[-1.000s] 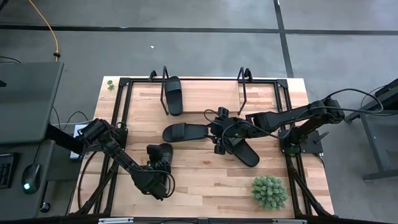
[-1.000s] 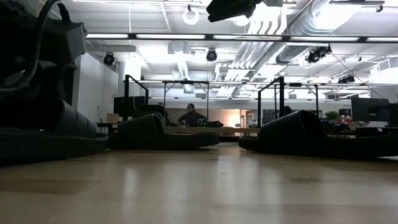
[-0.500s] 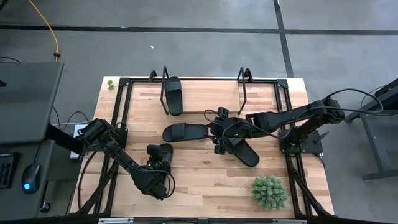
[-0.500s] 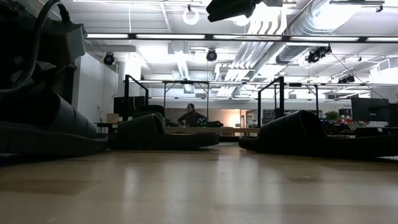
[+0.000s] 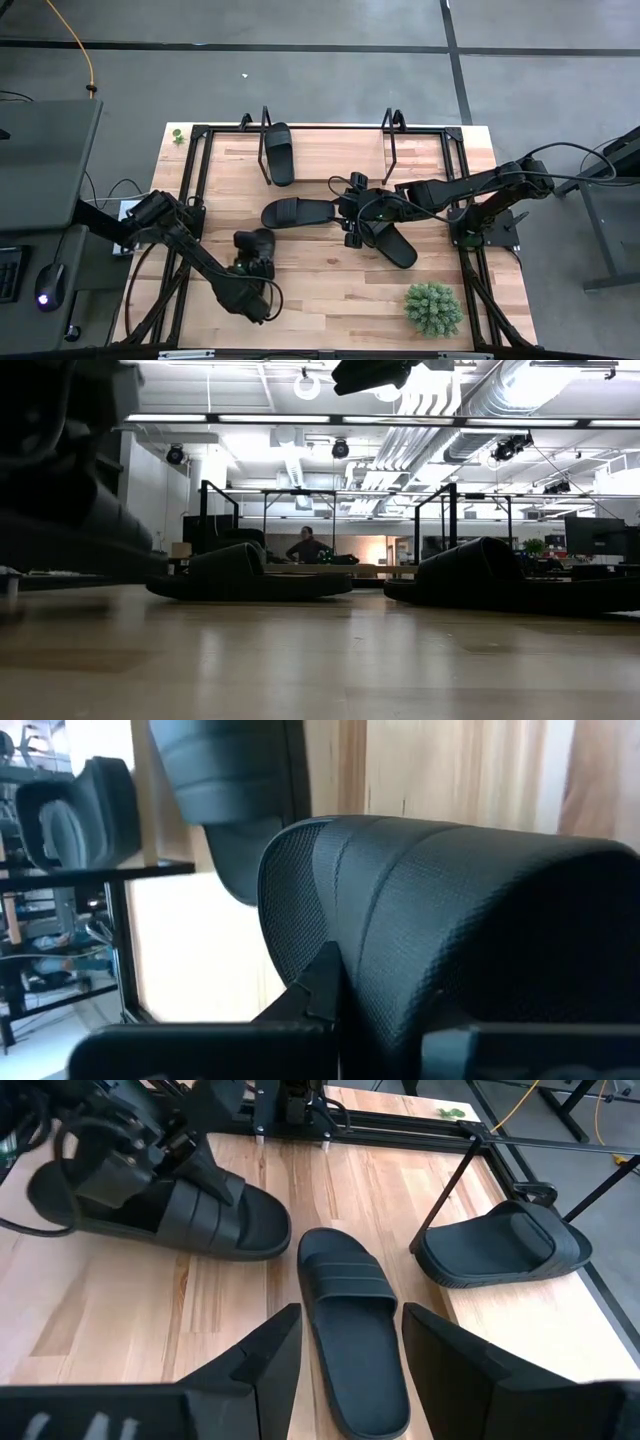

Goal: Pick and place slides into the shelf
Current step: Put the black slipper on the shelf

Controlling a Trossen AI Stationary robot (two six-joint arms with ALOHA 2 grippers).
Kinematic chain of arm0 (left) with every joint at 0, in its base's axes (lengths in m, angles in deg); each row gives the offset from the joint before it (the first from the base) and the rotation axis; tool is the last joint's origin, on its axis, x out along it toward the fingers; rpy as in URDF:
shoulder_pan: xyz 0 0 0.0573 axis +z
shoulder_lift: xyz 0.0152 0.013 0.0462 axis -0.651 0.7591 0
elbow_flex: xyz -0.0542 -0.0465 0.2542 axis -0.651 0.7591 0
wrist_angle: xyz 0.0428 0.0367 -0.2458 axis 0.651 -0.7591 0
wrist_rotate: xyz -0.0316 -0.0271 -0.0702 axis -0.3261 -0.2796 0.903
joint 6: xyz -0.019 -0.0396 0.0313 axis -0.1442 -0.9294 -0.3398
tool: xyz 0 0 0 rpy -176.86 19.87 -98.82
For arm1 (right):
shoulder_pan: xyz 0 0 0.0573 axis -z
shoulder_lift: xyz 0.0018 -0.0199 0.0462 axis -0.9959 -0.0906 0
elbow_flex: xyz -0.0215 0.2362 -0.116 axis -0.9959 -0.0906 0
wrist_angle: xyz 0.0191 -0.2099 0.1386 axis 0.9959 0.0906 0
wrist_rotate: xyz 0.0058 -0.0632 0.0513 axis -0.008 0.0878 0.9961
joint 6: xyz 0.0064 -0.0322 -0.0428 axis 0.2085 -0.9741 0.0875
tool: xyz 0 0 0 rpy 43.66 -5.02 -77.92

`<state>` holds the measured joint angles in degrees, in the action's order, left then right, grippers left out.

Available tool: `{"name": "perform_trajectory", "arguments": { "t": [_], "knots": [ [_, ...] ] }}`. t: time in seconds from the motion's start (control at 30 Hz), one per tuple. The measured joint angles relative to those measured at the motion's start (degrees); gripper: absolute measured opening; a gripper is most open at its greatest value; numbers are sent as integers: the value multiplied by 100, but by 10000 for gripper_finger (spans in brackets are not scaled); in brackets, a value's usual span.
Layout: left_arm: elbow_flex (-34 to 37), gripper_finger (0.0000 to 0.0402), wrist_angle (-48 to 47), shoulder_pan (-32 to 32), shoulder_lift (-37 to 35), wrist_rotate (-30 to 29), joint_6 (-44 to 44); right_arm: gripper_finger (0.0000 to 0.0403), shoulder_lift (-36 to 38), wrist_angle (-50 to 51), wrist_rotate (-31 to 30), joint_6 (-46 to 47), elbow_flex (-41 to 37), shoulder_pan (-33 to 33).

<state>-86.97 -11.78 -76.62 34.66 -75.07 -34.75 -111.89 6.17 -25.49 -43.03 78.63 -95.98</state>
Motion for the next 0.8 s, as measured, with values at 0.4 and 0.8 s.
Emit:
{"name": "perform_trajectory", "arguments": {
  "t": [0.4, 0.8],
  "knots": [
    [-639, 12, -1020, 0, 0, -323, -197, 165, 0, 324, 0, 329, 0, 0],
    [-796, 22, -1451, 4, -24, -999, -94, 165, 0, 556, -2, 525, 0, -11]
  ]
}}
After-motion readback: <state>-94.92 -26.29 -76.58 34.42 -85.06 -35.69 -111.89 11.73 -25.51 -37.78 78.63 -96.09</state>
